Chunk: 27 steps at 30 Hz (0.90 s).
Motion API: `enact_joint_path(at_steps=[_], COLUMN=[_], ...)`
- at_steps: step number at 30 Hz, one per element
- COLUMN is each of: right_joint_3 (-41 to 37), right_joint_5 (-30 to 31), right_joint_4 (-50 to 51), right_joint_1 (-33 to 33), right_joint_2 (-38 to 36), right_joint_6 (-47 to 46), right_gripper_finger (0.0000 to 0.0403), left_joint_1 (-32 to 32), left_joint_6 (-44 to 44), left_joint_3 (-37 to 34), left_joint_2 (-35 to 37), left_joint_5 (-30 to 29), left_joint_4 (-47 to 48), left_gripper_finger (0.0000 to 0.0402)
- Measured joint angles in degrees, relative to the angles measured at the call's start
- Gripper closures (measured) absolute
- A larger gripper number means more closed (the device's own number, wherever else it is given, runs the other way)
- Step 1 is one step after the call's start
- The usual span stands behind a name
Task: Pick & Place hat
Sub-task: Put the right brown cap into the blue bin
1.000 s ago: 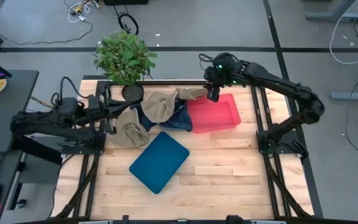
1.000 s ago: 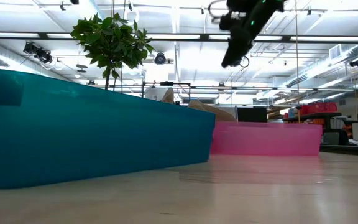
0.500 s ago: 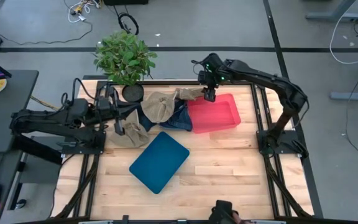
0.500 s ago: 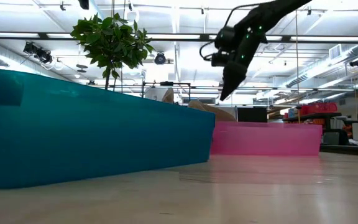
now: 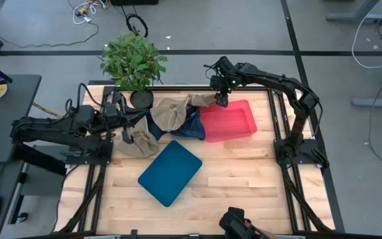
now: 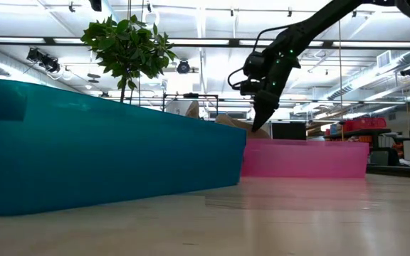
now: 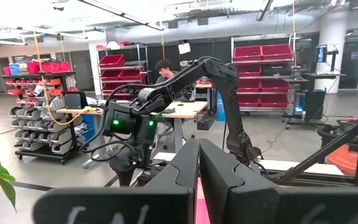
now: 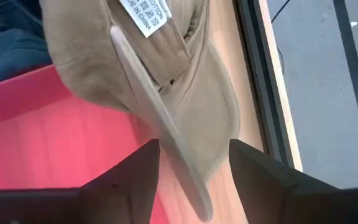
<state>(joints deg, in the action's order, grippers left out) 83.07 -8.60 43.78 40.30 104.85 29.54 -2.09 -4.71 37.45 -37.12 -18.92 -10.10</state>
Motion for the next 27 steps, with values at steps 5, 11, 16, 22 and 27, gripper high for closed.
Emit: enact_joint_path(at_steps=[5,11,16,22,27], right_joint_3=[0.00,0.02,4.17,14.72,25.16], right_joint_5=[-1.44,-1.73,-1.47,-0.79,-1.06], right_joint_4=[-0.93,-0.76,3.44,11.01,18.52], right_joint_1=[0.12,0.07,0.08,0.12,0.12], right_joint_2=[-0.06,-0.14,-0.19,-0.58,-0.65], right_joint_6=[3.95,4.10,4.15,4.33,3.80], right_gripper_finger=[0.0290,0.0385,0.0395,0.0399,0.0401], left_joint_1=[0.00,0.00,0.00,0.00,0.00], left_joint_6=[0.02,0.02,0.05,0.04,0.04], left_joint_3=[0.00,0.00,0.00,0.00,0.00], left_joint_2=[0.00,0.00,0.00,0.00,0.00], left_joint_5=[0.01,0.02,0.02,0.02,0.02], left_joint_4=[0.02,0.04,0.04,0.06,0.06], left_gripper_finger=[0.0383,0.0383,0.0383,0.0383,0.0383])
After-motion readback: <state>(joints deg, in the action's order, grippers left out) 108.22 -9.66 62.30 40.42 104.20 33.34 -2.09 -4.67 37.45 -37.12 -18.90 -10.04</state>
